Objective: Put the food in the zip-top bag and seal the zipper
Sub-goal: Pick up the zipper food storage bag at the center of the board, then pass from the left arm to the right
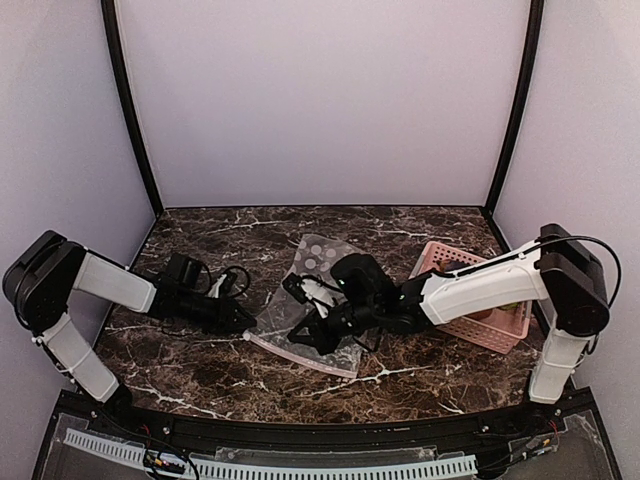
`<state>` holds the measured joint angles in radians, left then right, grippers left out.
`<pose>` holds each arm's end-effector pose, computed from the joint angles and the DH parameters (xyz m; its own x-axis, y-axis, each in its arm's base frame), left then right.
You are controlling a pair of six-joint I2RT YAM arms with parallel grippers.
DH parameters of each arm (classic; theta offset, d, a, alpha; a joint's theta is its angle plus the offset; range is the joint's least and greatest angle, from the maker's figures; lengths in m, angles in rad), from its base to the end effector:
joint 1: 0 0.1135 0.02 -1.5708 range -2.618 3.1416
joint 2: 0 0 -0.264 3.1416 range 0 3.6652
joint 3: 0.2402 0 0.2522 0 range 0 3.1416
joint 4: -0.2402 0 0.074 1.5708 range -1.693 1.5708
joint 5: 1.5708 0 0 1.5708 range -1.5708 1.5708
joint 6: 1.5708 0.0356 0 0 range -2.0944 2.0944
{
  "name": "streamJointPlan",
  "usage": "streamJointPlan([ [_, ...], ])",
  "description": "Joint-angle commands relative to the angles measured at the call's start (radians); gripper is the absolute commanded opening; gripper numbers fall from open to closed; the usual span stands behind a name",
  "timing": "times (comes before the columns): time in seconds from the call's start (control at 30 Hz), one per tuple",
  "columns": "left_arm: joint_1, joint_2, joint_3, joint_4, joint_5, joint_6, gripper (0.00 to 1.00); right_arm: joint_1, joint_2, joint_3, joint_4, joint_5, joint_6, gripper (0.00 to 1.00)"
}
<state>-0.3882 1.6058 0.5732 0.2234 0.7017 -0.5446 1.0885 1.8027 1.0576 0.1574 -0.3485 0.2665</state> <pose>0.2469 -0.1258 0.1245 -0.9364 -0.0446 -0.3482 0.2529 0.6023 -0.7571 0.1705 0.3519 0.1889 -0.5021 -0.4254 -0.7530 -0.8627 0.3070 0.4018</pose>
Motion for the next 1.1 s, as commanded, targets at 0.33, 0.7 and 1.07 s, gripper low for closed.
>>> streamJointPlan([
  [0.33,-0.035,-0.182,-0.029,0.078,0.096,-0.17,0.01,0.06,-0.11,0.035,-0.11,0.221,-0.104,0.0],
  [0.7,-0.105,-0.444,-0.018,-0.041,-0.051,-0.379,0.01,0.212,-0.124,0.135,-0.128,0.598,-0.21,0.51],
  [1.07,-0.171,-0.533,0.002,-0.055,-0.121,-0.463,0.01,0.271,0.002,0.287,-0.154,0.741,-0.26,0.64],
])
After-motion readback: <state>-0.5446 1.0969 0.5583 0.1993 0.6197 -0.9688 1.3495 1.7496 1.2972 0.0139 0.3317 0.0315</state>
